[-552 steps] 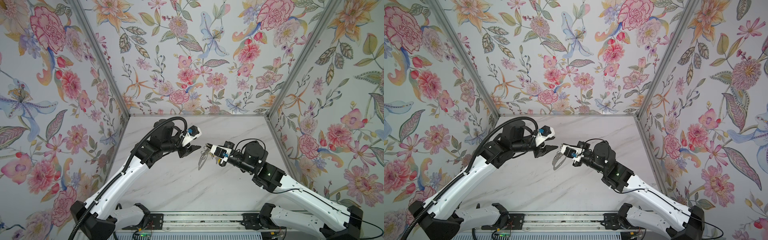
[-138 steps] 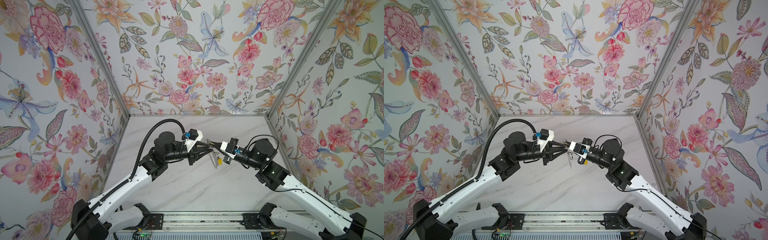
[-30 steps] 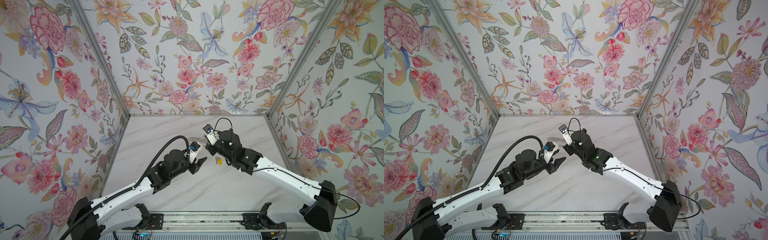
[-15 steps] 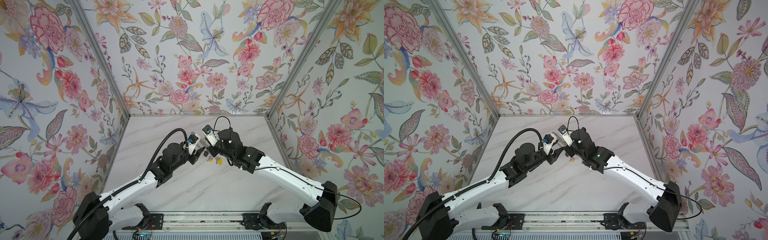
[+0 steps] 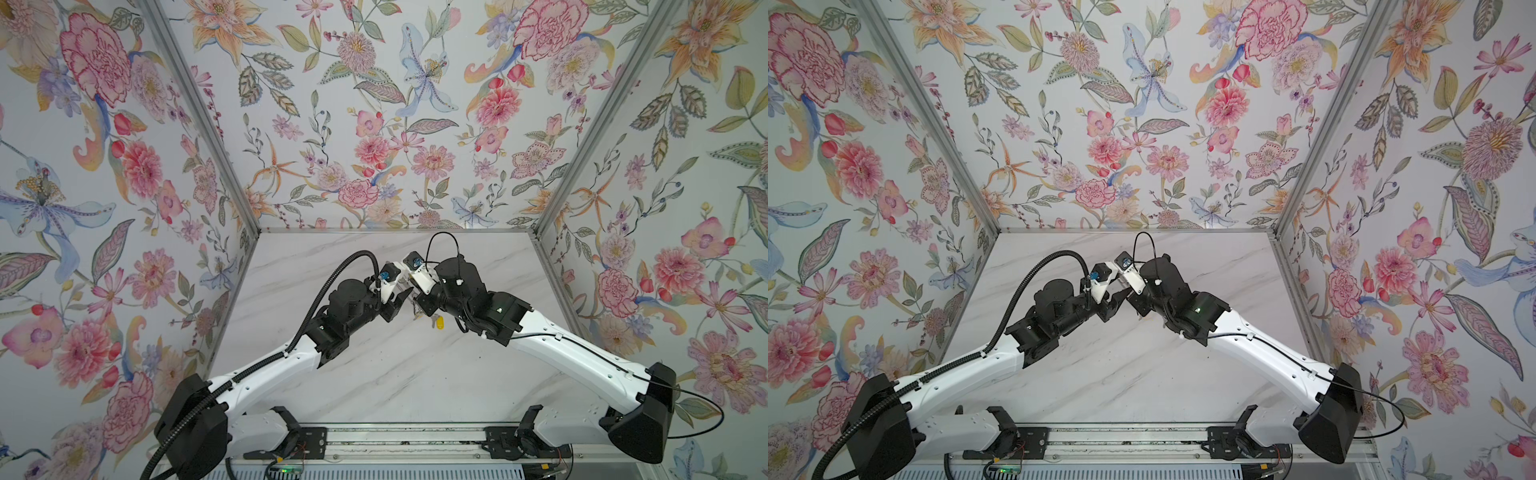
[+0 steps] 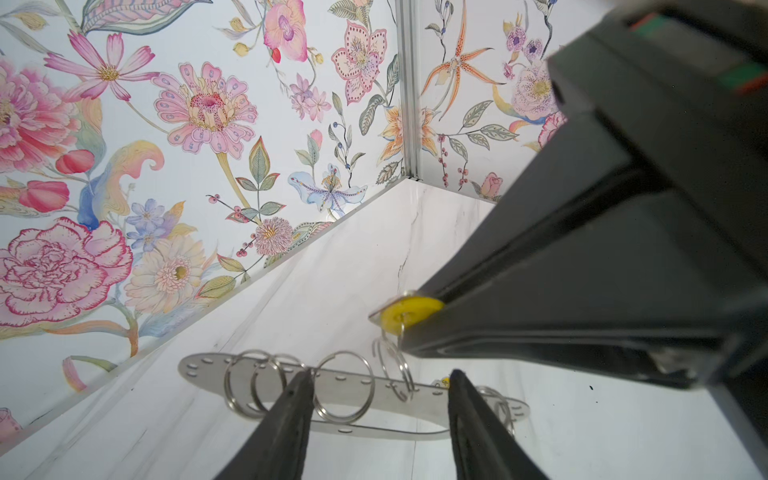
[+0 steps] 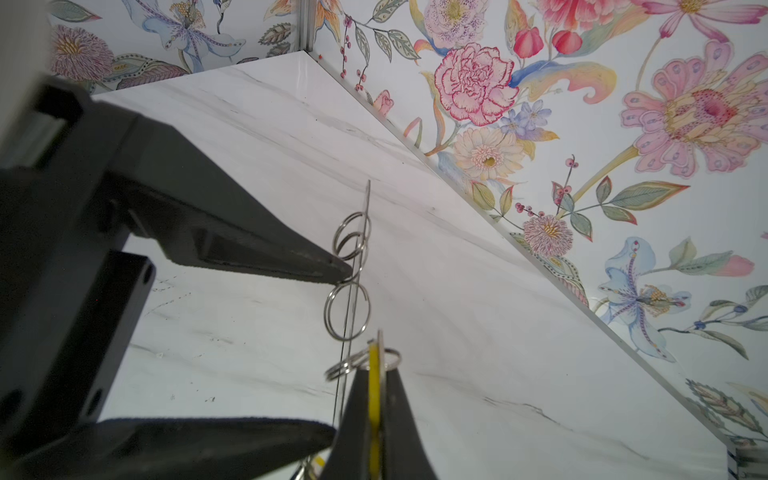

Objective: Remove the keys from the keyring

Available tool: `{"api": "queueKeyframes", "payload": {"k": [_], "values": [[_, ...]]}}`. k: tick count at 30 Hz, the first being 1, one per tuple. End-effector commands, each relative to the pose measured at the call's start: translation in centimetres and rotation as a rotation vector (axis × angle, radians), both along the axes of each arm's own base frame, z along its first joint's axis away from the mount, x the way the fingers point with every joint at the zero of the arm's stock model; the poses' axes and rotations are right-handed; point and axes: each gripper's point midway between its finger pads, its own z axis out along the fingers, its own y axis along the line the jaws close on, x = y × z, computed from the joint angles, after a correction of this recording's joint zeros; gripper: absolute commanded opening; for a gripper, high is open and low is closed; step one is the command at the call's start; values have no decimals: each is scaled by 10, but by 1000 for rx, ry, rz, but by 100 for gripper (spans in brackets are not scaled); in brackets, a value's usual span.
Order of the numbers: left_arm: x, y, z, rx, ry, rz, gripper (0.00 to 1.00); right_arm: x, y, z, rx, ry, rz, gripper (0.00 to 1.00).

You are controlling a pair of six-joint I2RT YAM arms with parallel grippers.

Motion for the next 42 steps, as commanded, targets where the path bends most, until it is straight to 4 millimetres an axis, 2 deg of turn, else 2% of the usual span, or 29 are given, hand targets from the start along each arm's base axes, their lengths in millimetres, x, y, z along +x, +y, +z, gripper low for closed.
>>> {"api": "queueKeyframes", "payload": {"k": [1, 7, 18, 23, 27, 32, 37, 42], "values": [[7, -1, 15, -1, -48, 5, 51, -3, 2, 14, 14, -20, 13, 0], [9, 3, 19, 17, -67, 21, 39, -5, 1, 11, -10, -17, 22, 0], [-4, -8, 17, 46, -96, -83, 21, -8, 3, 15, -15, -24, 44, 0], [-5, -10, 13, 79, -95, -100, 21, -11, 4, 18, -6, -24, 56, 0], [1, -9, 6, 120, -86, -86, 24, -12, 4, 20, -1, -25, 61, 0], [4, -9, 13, 121, -99, -85, 23, -15, 4, 20, -6, -22, 68, 0], [4, -9, 10, 136, -97, -93, 6, -14, 1, 21, -8, -26, 56, 0], [4, -5, 10, 185, -124, -99, 0, -13, -1, 24, -4, -31, 51, 0]]}}
